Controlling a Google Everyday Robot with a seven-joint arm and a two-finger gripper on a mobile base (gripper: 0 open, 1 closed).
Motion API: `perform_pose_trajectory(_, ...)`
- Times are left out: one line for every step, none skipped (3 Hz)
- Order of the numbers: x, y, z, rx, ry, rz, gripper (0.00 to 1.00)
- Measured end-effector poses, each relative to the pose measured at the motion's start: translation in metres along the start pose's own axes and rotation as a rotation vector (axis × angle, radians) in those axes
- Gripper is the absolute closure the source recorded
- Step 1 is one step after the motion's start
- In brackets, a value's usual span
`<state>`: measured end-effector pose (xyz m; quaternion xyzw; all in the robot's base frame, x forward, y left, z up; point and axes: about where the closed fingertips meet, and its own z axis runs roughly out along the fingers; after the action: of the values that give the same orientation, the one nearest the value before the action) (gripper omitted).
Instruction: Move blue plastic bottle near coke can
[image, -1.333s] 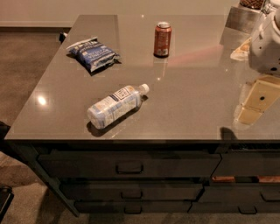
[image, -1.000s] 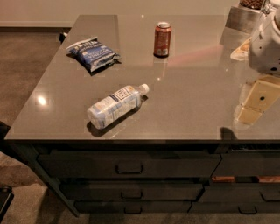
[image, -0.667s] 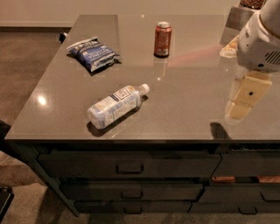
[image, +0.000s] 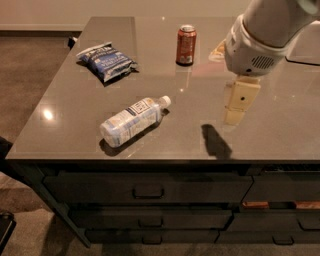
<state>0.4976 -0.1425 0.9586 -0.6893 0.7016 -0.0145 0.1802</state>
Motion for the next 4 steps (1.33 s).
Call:
perform_pose_trajectory(-0.030, -0.014, 0.026, -0.021, -0.001, -0.077, 0.00)
perform_pose_trajectory(-0.055, -0.027, 0.051, -0.055, 0.020, -0.142, 0.00)
perform_pose_trajectory(-0.083, -0.037, 0.074, -0.100, 0.041, -0.217, 0.00)
perform_pose_trajectory(-0.103, -0.042, 0.095, -0.150, 0.077, -0.284, 0.00)
